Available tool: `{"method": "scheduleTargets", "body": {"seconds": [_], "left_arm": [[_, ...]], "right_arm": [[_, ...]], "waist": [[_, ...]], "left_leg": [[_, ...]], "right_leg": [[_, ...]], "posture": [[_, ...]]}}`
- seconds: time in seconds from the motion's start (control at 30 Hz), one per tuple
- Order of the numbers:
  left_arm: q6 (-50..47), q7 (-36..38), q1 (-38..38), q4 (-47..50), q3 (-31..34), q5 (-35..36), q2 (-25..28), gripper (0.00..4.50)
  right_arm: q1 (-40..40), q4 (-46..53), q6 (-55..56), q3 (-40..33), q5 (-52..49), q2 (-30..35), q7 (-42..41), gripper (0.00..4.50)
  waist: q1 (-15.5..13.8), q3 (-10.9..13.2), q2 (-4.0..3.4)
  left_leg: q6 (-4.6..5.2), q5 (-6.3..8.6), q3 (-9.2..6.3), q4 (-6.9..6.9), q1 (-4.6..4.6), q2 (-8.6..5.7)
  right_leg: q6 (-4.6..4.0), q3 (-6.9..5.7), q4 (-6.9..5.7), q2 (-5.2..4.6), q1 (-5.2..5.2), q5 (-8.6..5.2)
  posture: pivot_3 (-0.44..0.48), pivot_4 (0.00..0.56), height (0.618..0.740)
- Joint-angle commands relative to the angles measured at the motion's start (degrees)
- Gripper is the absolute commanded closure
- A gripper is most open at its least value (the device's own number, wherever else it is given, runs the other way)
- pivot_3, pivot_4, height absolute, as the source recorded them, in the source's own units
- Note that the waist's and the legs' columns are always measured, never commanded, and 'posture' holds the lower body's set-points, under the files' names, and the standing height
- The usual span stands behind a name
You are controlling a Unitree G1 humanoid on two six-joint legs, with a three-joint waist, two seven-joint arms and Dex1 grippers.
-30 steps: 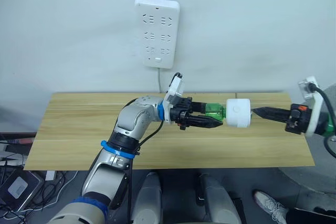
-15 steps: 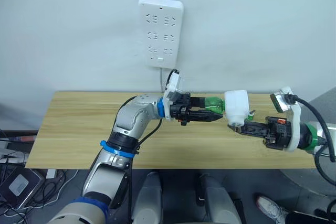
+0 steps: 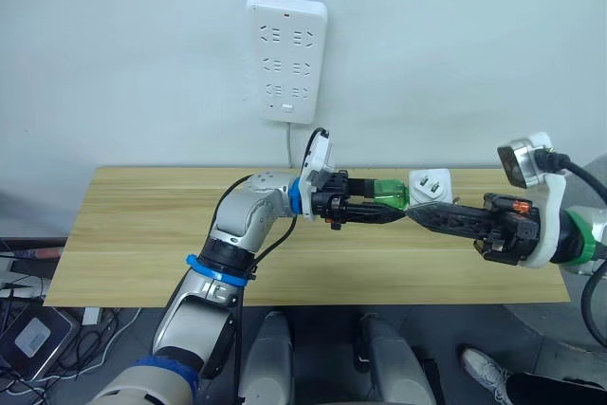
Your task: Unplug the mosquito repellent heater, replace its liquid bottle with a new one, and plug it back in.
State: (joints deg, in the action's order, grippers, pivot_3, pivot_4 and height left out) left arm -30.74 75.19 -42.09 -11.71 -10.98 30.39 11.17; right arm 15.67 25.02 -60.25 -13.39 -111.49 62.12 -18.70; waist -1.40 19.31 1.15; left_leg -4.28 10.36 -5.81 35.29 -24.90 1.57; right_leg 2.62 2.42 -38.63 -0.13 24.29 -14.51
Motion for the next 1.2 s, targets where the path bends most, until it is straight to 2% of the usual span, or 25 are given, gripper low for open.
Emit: {"method": "scheduleTargets", "body": {"seconds": [0.03, 0.17, 0.37, 0.57, 0.87, 1.2], "left_arm": [[1.6, 1.0, 0.0, 0.5, -0.7, -0.2, -0.3, 2.25], [2.2, 1.5, 0.2, 0.3, -0.8, -0.8, -0.2, 2.25], [1.6, 2.5, 0.8, 1.7, -1.2, -0.4, 0.2, 2.25], [0.5, 2.9, 0.6, 2.4, -0.9, 0.7, 0.2, 2.25], [-0.9, 3.6, 0.9, 3.5, -0.8, 1.4, 0.4, 2.25], [-1.8, 3.8, 1.0, 3.8, -0.2, 2.3, 0.2, 2.25]], "right_arm": [[3.3, 0.0, 0.1, 0.6, -1.5, 1.3, -2.0, 4.46], [8.3, -3.2, -1.3, 2.4, -1.5, 1.7, -1.6, 4.46], [15.2, -8.0, -1.9, 6.2, -1.5, 0.3, 5.2, 4.46], [16.0, -10.6, -2.4, 9.2, 0.6, 0.3, 10.5, 4.46], [16.3, -13.3, -5.0, 9.4, 11.7, -2.3, 6.9, 4.46], [14.0, -12.5, -8.6, 9.0, 17.7, -3.9, 2.8, 4.46]], "waist": [[0.0, 0.0, 0.0], [0.0, 0.0, 0.0], [0.0, 0.0, 0.0], [0.0, 0.0, 0.0], [0.1, 0.0, 0.0], [0.0, 0.0, 0.0]], "left_leg": [[0.0, 0.0, -0.01, 0.0, 0.0, 0.0], [0.0, 0.0, 0.0, -0.01, -0.01, 0.0], [0.0, 0.0, 0.0, -0.02, -0.01, 0.0], [0.0, 0.0, -0.01, -0.05, -0.03, 0.0], [0.0, 0.0, 0.0, -0.05, -0.02, 0.01], [0.0, 0.0, -0.01, -0.09, -0.05, 0.01]], "right_leg": [[0.0, 0.0, 0.0, 0.0, 0.0, 0.0], [0.0, 0.01, 0.02, 0.0, 0.01, 0.0], [-0.01, 0.01, 0.02, -0.01, 0.02, 0.0], [-0.02, 0.0, 0.02, -0.01, 0.04, -0.01], [-0.02, 0.0, 0.02, 0.0, 0.05, -0.01], [-0.02, -0.01, 0.06, 0.0, 0.07, -0.01]], "posture": [[0.145, 0.298, 0.74], [0.146, 0.299, 0.74], [0.148, 0.304, 0.74], [0.153, 0.306, 0.74], [0.157, 0.311, 0.74], [0.159, 0.31, 0.74]]}}
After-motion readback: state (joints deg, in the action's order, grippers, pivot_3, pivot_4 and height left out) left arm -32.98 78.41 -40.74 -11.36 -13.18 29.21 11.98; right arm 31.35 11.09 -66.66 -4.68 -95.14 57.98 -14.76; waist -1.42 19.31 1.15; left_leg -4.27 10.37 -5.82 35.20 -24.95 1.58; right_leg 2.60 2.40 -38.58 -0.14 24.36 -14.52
